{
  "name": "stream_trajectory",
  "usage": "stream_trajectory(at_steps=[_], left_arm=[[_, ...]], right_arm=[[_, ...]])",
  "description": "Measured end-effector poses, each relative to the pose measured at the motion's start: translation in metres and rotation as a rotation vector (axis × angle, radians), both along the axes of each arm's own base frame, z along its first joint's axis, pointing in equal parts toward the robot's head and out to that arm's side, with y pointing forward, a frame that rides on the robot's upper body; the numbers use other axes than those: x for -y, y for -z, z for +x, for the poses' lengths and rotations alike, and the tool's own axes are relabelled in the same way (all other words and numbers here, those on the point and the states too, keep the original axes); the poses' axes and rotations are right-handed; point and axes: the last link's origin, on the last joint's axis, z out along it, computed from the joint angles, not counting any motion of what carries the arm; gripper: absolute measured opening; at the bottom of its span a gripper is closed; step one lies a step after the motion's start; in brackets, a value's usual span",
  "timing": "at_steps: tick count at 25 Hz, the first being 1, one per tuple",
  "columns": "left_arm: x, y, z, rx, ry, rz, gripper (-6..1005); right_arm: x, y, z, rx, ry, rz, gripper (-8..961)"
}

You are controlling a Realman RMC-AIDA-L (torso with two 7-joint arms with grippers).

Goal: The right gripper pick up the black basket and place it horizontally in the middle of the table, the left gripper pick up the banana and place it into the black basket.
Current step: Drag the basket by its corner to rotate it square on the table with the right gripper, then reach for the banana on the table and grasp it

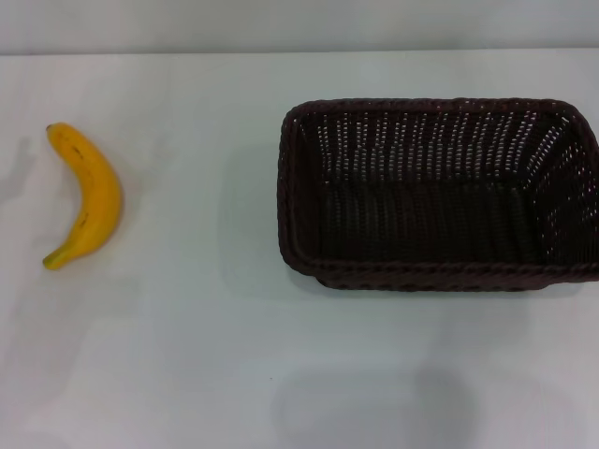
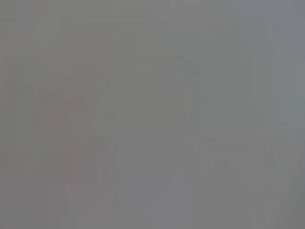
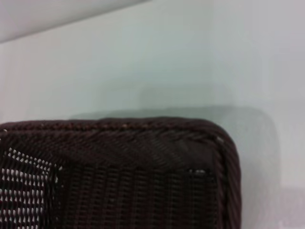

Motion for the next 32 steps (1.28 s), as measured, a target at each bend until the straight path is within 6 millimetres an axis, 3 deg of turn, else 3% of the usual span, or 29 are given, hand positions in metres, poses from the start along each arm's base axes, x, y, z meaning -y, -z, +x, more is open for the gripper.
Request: stream_trajectory(at_steps=[10,17,22,26,32], left_arm=[[0.003,-0.004,-0.004,0.047,0.016,-0.043,865],[0.003,-0.043,-0.013,0.186,0.082,-0.263,865],[-0.007,-0.069,-0.009,0.281,0.08,-0.478,865],[-0.022,-0.082,0.002,0.313,0.005,-0.672,865],[-0.047,-0.105,0.024,0.329,-0.147,-0.883,865]], right_arm=[[0.004,-0.041,0.009,-0.016,-0.097,0.071,248],[0.009,-0.071,0.044,-0.014,-0.336,0.348,246],[0.021,-0.06,0.075,0.068,-0.567,0.588,244],[0.026,-0.042,0.101,0.159,-0.641,0.727,251],[0.029,-0.008,0.125,0.302,-0.71,0.771,298]])
